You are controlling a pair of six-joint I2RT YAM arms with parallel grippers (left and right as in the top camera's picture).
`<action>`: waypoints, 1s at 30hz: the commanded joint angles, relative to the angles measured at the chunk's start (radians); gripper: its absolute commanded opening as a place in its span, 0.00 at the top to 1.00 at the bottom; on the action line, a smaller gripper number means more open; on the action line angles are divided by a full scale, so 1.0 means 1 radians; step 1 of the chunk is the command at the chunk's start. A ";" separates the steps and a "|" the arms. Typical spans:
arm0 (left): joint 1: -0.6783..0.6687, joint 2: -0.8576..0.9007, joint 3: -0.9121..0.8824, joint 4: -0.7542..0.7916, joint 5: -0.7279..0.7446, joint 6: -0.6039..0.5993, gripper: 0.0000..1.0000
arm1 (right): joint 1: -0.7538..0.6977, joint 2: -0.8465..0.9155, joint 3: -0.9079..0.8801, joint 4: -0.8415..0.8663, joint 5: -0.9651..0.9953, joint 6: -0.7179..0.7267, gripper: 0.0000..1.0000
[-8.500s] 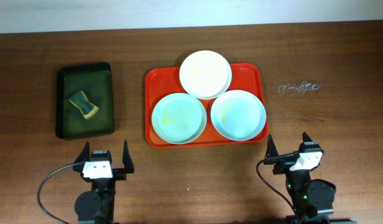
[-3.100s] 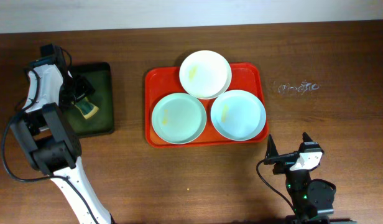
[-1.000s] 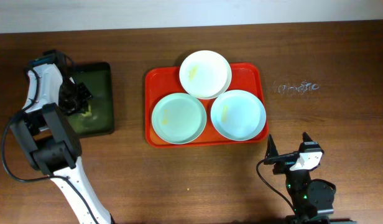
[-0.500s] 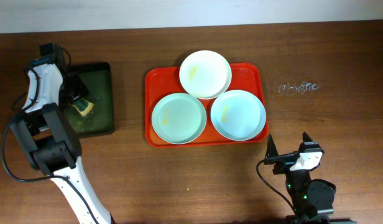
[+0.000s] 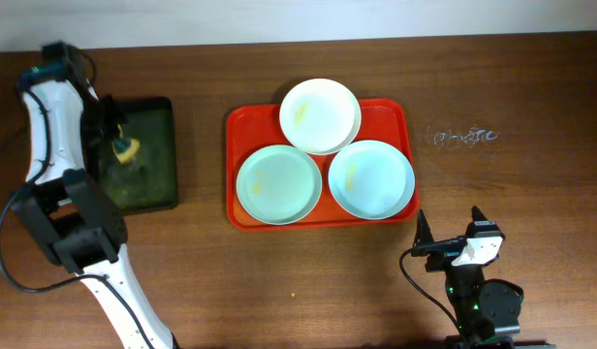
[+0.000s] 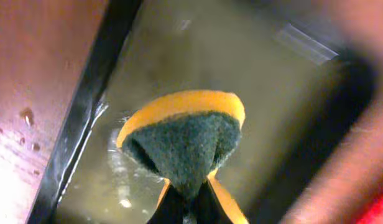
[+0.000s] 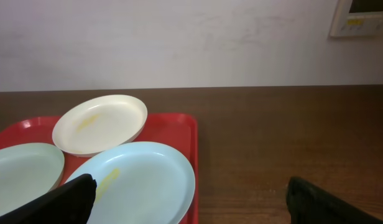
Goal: Clean dirty plates on tray and stack at the side
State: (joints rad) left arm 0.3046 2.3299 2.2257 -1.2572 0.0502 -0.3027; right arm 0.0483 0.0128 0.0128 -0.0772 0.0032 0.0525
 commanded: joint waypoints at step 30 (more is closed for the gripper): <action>-0.555 -0.277 -0.444 0.103 0.189 0.141 1.00 | -0.004 -0.007 -0.007 -0.004 0.009 0.004 0.02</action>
State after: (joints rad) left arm -0.1684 2.0598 1.9083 -1.2713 0.2192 -0.1818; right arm 0.0483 0.0128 0.0128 -0.0772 0.0032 0.0528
